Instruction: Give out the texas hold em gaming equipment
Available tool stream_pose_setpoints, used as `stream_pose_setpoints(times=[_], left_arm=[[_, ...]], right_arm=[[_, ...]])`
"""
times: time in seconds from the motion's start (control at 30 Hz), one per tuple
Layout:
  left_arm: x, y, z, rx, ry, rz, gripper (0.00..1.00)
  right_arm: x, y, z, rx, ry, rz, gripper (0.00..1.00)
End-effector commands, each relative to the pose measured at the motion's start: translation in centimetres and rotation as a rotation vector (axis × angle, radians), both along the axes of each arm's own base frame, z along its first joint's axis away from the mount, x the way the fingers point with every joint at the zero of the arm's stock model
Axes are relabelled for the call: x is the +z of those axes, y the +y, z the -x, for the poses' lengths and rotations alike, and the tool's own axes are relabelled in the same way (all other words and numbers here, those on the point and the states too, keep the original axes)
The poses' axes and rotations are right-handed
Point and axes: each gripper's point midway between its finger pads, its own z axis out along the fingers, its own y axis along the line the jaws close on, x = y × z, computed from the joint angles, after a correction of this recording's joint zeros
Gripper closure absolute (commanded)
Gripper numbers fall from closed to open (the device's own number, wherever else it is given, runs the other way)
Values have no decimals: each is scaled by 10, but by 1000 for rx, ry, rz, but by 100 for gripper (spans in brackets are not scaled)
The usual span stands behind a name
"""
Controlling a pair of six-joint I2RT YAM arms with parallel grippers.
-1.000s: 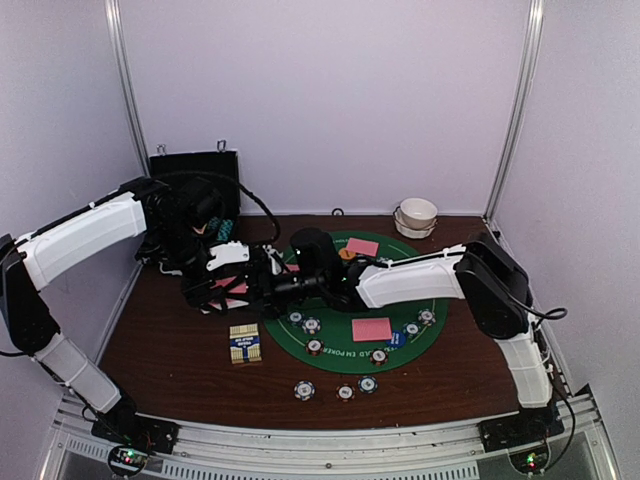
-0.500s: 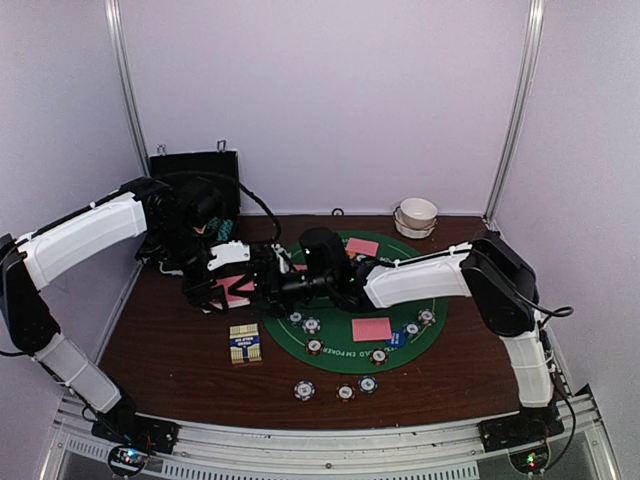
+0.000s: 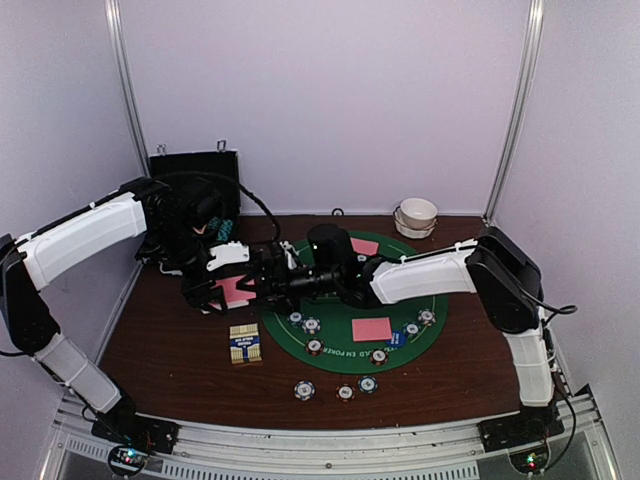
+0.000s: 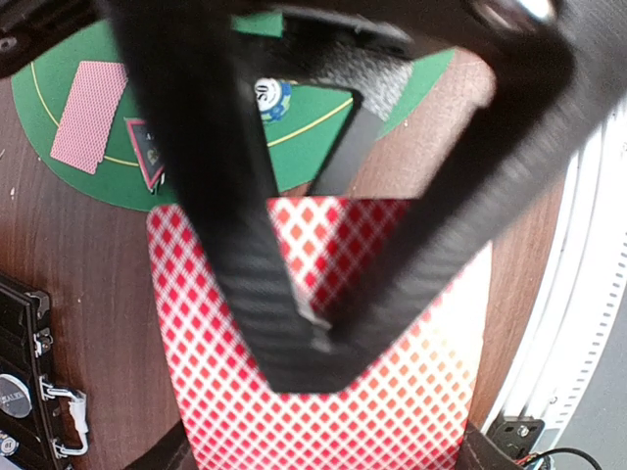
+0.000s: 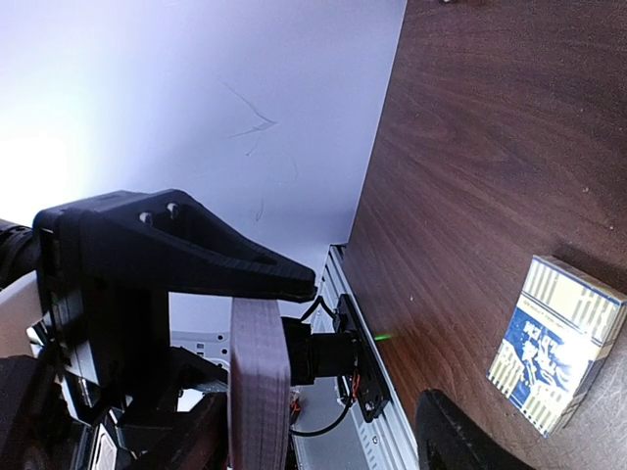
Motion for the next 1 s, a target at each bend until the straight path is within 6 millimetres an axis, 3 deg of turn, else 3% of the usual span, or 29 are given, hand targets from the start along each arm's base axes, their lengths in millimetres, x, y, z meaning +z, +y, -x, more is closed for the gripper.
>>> stream_pose_setpoints(times=[0.0, 0.3, 0.53, 0.97], left_arm=[[6, 1, 3, -6, -7, 15, 100], [3, 3, 4, -6, -7, 4, 100], [1, 4, 4, -7, -6, -4, 100], [2, 4, 2, -4, -12, -7, 100]], right_arm=[[28, -7, -12, -17, -1, -45, 36], [35, -8, -8, 18, -12, -13, 48], [38, -16, 3, 49, -3, 16, 69], [53, -23, 10, 63, 24, -14, 88]])
